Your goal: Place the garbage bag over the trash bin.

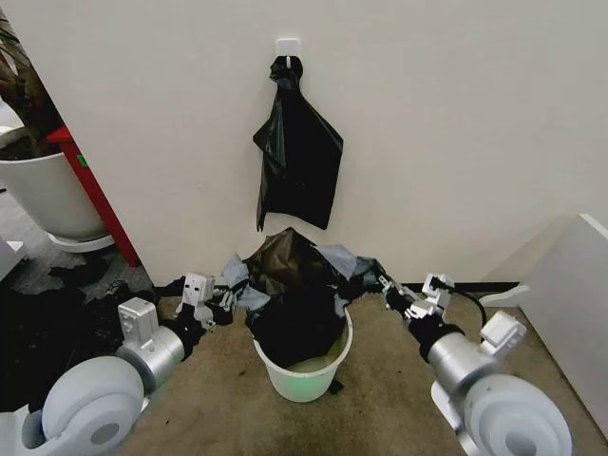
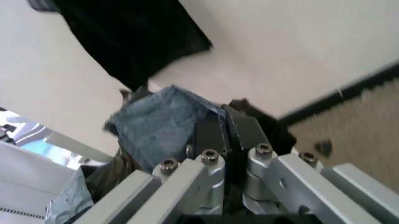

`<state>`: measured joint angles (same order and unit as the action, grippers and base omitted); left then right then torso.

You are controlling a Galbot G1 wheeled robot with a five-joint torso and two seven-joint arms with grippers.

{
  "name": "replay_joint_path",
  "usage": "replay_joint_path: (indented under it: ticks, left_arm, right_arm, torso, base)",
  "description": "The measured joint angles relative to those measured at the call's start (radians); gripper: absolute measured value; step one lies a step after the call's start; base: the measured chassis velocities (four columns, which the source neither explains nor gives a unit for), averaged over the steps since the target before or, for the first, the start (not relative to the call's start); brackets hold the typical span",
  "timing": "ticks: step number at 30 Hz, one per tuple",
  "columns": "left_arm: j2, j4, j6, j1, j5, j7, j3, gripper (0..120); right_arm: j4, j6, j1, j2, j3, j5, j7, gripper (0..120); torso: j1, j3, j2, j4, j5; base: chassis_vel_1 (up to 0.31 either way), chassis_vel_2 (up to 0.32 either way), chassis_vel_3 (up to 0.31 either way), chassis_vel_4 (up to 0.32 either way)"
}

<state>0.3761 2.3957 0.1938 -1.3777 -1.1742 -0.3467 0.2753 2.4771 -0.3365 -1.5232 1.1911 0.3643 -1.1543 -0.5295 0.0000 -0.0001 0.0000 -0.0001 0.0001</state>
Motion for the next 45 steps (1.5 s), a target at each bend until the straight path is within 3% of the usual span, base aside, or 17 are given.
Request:
replay_joint_path:
  ticks: [10,11,14,19,24,29,38,45]
  left_arm:
    - [-0.016,-0.067,0.039,-0.006,0.066,0.111,-0.021,0]
    - [-0.029,-0.086,0.036,-0.010,0.107,0.197,-0.018,0]
    - [-0.035,-0.105,0.030,-0.006,0.133,0.242,-0.015,0]
    - [-0.017,-0.160,-0.007,-0.009,0.182,0.317,-0.011,0]
    - [0.016,-0.203,-0.060,-0.032,0.243,0.362,-0.008,0]
    - [0.051,-0.195,-0.067,-0.053,0.266,0.361,-0.004,0]
    - [0.094,-0.093,-0.049,-0.238,0.279,0.287,0.058,0]
    - [0.110,-0.141,-0.053,-0.249,0.300,0.283,0.047,0]
  right_arm:
    - [-0.037,0.004,-0.073,0.058,-0.035,0.070,-0.019,0]
    - [-0.033,0.006,-0.079,0.058,-0.030,0.059,-0.057,0]
    - [-0.025,0.004,-0.081,0.057,-0.026,0.040,-0.087,0]
    - [-0.006,-0.026,-0.122,0.071,-0.021,0.009,-0.127,0]
    - [-0.014,-0.060,-0.178,0.085,0.016,0.010,-0.034,0]
    - [-0.024,-0.066,-0.198,0.085,0.027,0.034,0.025,0]
    - [0.022,-0.066,-0.198,0.101,-0.001,-0.044,-0.118,0]
    - [0.013,-0.069,-0.199,0.111,0.006,-0.081,-0.174,0]
  torso:
    - [0.000,0.000,0.000,0.0001,-0.0003]
    - [0.000,0.000,0.000,0.0001,-0.0001]
    - [0.000,0.000,0.000,0.0001,0.0000]
    - [0.000,0.000,0.000,0.0001,-0.0002]
    - [0.000,0.000,0.000,0.0000,-0.0003]
    - [0.000,0.000,0.000,0.0000,-0.0002]
    - [0.000,0.000,0.000,0.0003,0.0001]
    - [0.000,0.000,0.000,0.0001,-0.0003]
  base:
    - [0.000,0.000,0.000,0.000]
    - [0.000,0.000,0.000,0.000]
    - [0.000,0.000,0.000,0.000]
    - [0.000,0.000,0.000,0.000]
    - [0.000,0.000,0.000,0.000]
    - [0.000,0.000,0.000,0.000]
    - [0.000,0.000,0.000,0.000]
    - [0.000,0.000,0.000,0.000]
